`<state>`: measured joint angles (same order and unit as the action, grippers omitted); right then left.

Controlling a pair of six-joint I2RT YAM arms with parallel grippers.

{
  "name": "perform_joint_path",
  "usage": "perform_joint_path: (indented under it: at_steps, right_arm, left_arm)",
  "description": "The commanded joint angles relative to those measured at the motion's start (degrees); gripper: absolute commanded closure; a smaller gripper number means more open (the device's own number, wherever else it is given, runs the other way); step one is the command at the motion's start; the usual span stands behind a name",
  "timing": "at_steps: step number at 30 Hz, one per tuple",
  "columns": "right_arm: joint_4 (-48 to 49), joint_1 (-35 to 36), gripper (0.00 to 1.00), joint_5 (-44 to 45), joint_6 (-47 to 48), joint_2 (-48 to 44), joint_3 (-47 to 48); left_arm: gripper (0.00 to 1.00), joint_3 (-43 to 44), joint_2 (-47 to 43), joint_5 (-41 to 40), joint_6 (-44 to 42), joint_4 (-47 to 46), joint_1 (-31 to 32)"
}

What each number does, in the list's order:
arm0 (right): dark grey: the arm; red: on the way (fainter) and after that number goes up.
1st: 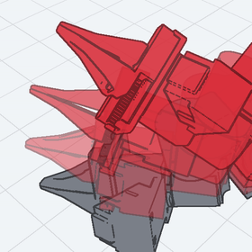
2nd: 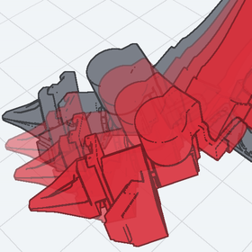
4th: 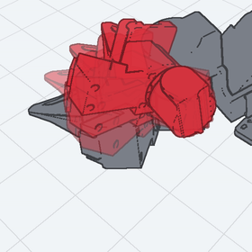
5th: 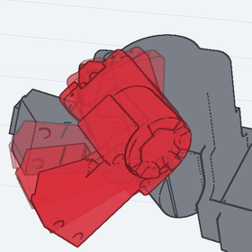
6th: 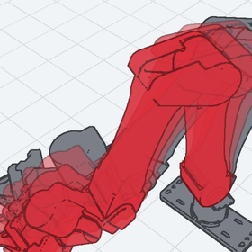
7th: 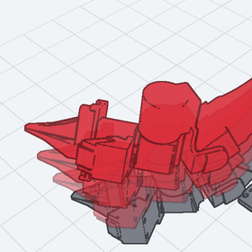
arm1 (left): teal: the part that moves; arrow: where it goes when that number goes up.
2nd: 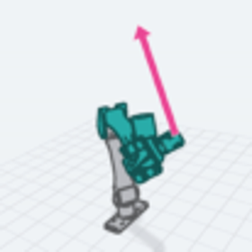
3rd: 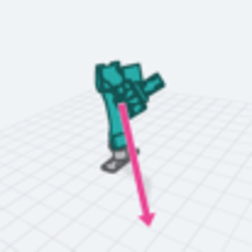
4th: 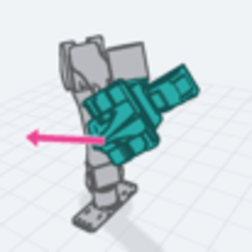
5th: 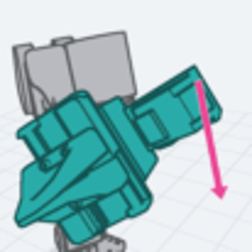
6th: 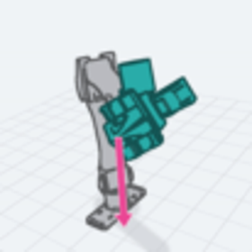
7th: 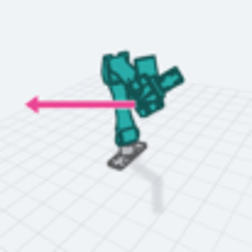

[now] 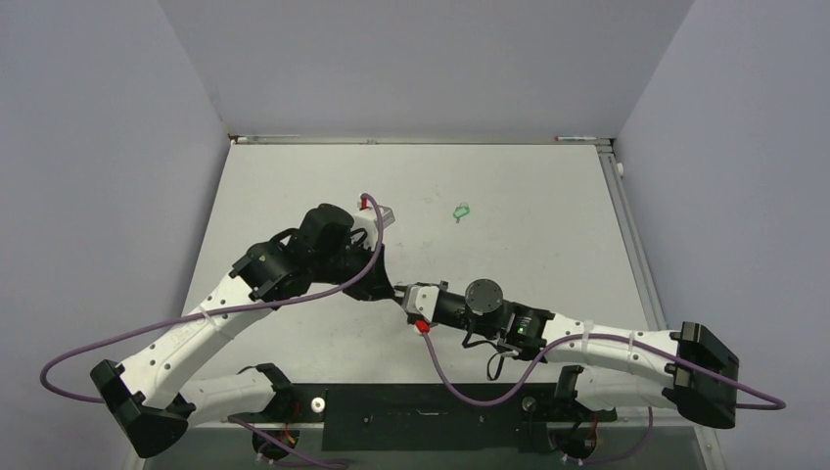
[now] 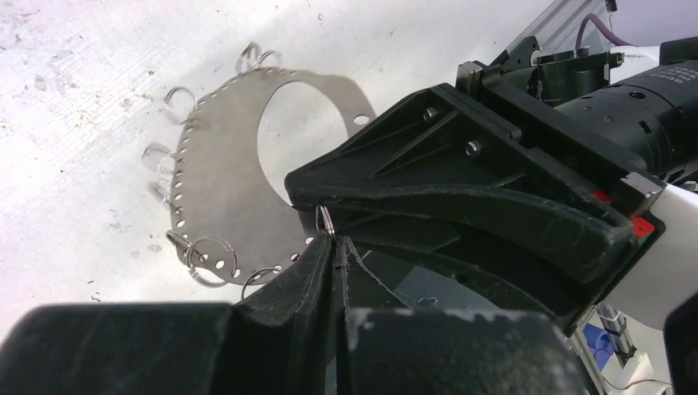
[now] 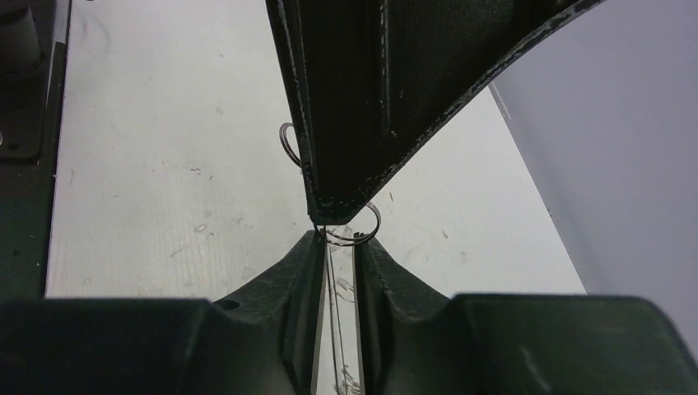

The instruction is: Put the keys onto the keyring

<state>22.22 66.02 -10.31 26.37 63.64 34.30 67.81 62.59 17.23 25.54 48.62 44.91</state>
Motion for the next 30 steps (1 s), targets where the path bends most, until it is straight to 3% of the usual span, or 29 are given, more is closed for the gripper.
perform_joint_path:
  at_steps: [1, 9, 22, 30]
  right_arm:
    - [2.1, -0.3, 0.86, -1.6, -0.2, 0.2, 2.5]
    - [1.2, -0.3, 0.95, -1.5, -0.7, 0.1, 2.9]
    - [2.8, -0.3, 0.94, -3.5, -2.9, -1.5, 1.3]
    - [1.4, -0.4, 0.66, -2.7, -4.9, -0.2, 2.8]
  left_arm:
    - [1.0, 0.4, -1.2, 1.6, 0.9, -2.9, 0.2]
    - [1.0, 0.0, -1.2, 1.7, 1.2, -2.9, 0.3]
    - [1.0, -0.7, -0.5, 3.1, 1.9, -4.1, 0.3]
    - [1.0, -0.2, -0.9, 2.7, 2.1, -4.5, 0.3]
